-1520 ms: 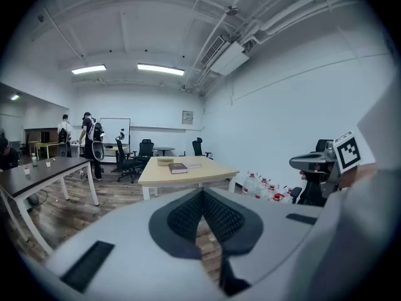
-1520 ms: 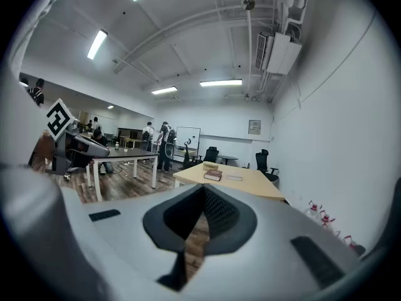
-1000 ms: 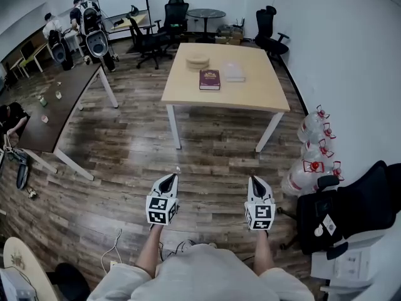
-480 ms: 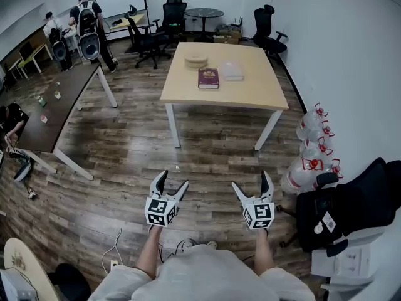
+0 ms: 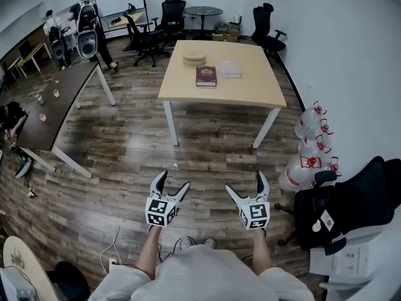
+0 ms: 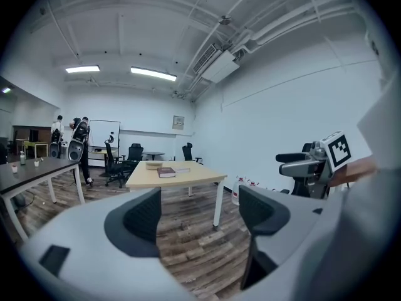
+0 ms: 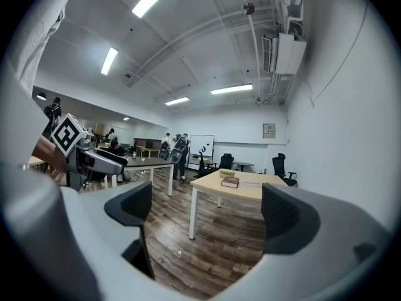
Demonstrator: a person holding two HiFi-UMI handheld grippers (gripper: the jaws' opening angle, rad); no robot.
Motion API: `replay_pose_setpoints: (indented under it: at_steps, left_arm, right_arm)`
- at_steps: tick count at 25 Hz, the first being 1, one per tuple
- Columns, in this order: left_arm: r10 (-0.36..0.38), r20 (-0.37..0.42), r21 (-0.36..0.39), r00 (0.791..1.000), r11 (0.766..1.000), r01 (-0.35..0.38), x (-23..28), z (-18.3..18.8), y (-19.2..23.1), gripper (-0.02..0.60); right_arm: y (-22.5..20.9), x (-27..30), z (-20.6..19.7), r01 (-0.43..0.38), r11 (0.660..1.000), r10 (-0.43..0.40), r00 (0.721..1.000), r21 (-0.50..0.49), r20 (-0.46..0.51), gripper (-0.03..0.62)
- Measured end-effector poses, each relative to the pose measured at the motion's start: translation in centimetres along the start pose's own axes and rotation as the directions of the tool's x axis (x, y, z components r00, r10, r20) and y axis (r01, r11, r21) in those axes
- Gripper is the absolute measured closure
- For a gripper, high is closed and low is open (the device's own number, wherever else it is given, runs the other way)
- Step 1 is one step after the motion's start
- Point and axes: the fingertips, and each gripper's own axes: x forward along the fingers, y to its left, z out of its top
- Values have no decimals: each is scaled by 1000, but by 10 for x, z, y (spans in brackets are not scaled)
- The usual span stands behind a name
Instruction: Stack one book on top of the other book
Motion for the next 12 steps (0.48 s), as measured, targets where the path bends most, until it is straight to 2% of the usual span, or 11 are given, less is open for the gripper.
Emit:
replay_pose_setpoints:
  at_steps: [12]
  left_arm:
    - [-1, -4, 13, 1000, 1000, 1, 9, -4, -35, 198]
  right_arm:
    - [-19, -21, -9, -5, 1000, 5, 1000, 0, -4, 83]
